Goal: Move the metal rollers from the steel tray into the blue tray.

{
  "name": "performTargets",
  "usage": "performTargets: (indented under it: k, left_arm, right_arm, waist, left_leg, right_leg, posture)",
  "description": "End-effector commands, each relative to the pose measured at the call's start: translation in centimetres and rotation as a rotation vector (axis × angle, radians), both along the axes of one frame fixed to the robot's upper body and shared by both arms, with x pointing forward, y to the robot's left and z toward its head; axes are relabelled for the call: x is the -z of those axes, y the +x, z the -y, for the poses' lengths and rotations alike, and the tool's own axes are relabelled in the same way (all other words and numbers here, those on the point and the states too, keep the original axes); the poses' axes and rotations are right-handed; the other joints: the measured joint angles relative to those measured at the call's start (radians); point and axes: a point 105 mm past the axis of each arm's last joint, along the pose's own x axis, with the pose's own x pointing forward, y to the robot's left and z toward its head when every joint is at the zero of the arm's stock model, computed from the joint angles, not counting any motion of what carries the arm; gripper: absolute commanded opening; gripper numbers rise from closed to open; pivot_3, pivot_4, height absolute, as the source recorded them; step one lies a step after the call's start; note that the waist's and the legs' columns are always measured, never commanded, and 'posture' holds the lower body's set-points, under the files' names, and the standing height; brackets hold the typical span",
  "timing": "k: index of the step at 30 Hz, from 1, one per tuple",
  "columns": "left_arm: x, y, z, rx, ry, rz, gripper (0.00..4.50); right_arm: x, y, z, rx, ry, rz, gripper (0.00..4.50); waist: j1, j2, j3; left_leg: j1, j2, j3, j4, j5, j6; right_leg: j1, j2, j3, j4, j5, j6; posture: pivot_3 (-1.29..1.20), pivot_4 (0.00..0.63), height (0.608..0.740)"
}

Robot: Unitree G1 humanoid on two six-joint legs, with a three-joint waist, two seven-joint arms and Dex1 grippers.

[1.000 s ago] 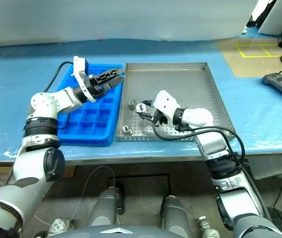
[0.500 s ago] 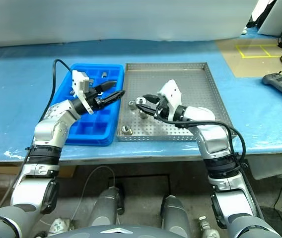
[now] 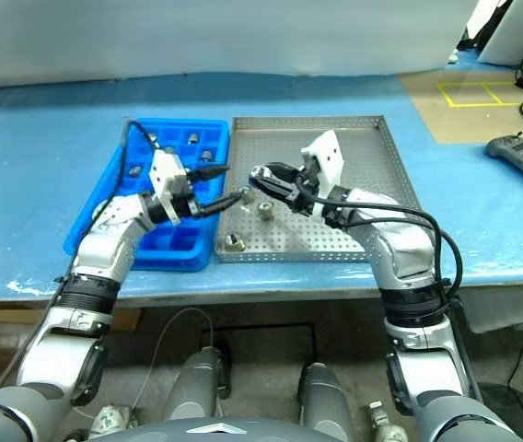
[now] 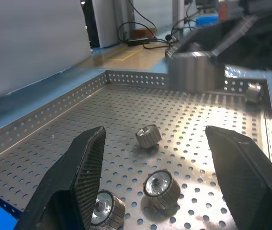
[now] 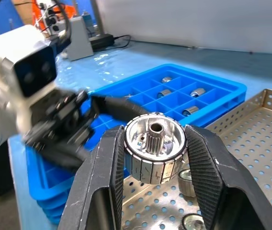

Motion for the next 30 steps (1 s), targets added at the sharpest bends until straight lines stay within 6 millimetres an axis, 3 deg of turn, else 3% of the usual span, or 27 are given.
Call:
performTargets:
  k: [1, 4, 9, 11, 17, 22, 27, 30]
  left_arm:
    - [-1.0, 0.1, 0.6, 0.049, -0.131, -0.151, 3.5]
    - [-1.0, 0.6, 0.5, 0.085, -0.265, -0.374, 3.5]
    - [-1.1, 0.8, 0.1, 0.11, -0.337, -0.468, 4.43]
    - [-1.3, 0.8, 0.2, 0.127, -0.359, -0.501, 4.43]
    - [-4.2, -1.6, 0.6, 0.419, -0.539, -0.724, 4.43]
    - [-5.0, -1.6, 0.8, 0.486, -0.635, -0.839, 4.43]
    - [-2.9, -1.7, 2.9, 0.452, -0.573, -0.98, 4.43]
    - [-3.2, -0.9, 3.2, 0.432, -0.615, -1.01, 4.43]
  right_arm:
    - [-1.7, -0.4, -0.1, -0.004, 0.02, 0.066, 1.53]
    - [-1.6, -0.4, -0.2, 0.001, 0.012, 0.069, 1.53]
    - [-1.4, -0.5, -0.2, 0.006, 0.0, 0.073, 1.53]
    - [-1.4, -0.5, -0.3, 0.005, 0.0, 0.073, 1.53]
    - [-1.4, -0.4, -0.5, 0.005, 0.0, 0.078, 1.53]
    - [-1.3, -0.3, -0.5, 0.011, 0.003, 0.068, 1.53]
    - [-1.5, -0.3, -0.7, 0.008, -0.004, 0.075, 1.53]
    - [-1.6, -0.3, -0.7, 0.008, -0.005, 0.077, 1.53]
  waist:
    - [-0.001, 0.0, 0.0]
    - [-0.003, 0.0, 0.0]
    - [-0.003, 0.0, 0.0]
    - [-0.003, 0.0, 0.0]
    - [-0.002, 0.0, 0.0]
    - [-0.002, 0.0, 0.0]
    - [-0.002, 0.0, 0.0]
    - [-0.002, 0.0, 0.0]
  left_leg:
    - [0.0, 0.0, 0.0, 0.0, 0.0, 0.0]
    - [0.0, 0.001, 0.001, 0.0, 0.001, -0.001]
    - [0.001, 0.001, 0.002, 0.0, 0.001, -0.002]
    - [0.001, 0.001, 0.001, 0.0, 0.001, -0.002]
    - [0.0, 0.001, 0.002, 0.0, 0.001, -0.002]
    - [0.001, 0.001, 0.002, 0.0, 0.001, -0.002]
    - [0.0, 0.001, 0.001, 0.0, 0.001, -0.002]
    - [0.0, 0.0, 0.001, 0.0, 0.001, -0.002]
  right_leg:
    - [0.0, 0.0, 0.0, 0.0, 0.0, 0.0]
    - [-0.001, 0.001, 0.0, 0.003, 0.0, 0.0]
    - [-0.002, 0.001, 0.001, 0.004, 0.0, 0.0]
    - [-0.002, 0.001, 0.001, 0.003, 0.0, 0.0]
    - [-0.002, 0.001, 0.001, 0.003, 0.0, -0.001]
    - [-0.001, 0.001, 0.001, 0.003, 0.0, -0.001]
    - [-0.001, 0.001, 0.001, 0.003, 0.0, 0.0]
    - [0.0, 0.001, 0.0, 0.002, 0.0, 0.0]
  posture:
    - [-0.06, 0.15, 0.74]
    - [-0.06, 0.15, 0.74]
    - [-0.06, 0.15, 0.74]
    - [-0.07, 0.15, 0.74]
    - [-0.07, 0.15, 0.74]
    - [-0.07, 0.15, 0.74]
    - [-0.08, 0.15, 0.74]
    - [-0.08, 0.15, 0.74]
